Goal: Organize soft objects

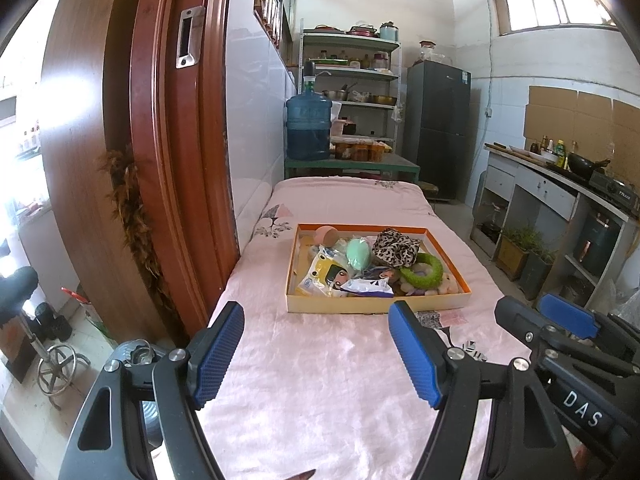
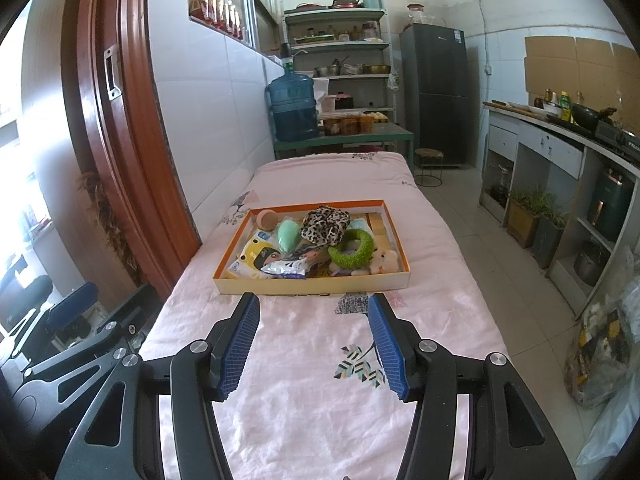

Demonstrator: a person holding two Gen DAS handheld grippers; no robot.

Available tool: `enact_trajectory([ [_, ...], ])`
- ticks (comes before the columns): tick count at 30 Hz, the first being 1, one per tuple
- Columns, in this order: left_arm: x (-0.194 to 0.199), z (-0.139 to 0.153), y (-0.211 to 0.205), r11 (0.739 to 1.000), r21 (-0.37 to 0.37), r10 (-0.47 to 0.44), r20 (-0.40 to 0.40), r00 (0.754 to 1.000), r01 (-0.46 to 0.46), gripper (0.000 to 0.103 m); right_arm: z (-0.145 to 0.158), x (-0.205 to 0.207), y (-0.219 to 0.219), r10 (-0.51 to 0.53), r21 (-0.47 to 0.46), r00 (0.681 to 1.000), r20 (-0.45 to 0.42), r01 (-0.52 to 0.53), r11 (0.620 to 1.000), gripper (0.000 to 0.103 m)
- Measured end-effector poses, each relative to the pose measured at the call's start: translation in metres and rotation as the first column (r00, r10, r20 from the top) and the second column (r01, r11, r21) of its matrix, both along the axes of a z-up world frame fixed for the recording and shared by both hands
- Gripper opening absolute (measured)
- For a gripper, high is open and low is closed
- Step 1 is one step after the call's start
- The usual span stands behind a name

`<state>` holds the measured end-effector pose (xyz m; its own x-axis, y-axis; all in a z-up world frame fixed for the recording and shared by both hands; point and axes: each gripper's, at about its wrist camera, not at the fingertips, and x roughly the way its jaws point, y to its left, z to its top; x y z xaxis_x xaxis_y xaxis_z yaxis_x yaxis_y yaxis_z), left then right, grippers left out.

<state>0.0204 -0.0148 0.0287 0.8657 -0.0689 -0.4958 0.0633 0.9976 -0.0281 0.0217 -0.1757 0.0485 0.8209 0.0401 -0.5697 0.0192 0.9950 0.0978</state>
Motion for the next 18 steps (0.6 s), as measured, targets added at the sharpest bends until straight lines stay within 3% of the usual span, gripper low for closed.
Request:
enact_trajectory([
  [18,-0.0003,0.0007,-0.0052,1.000,0.001,-0.019,0.011,1.000,0.019,0.075,0.0002,-0.0002,-0.0005,0.000,-0.001,1.000,0.001,0.000,1.000,0.058],
])
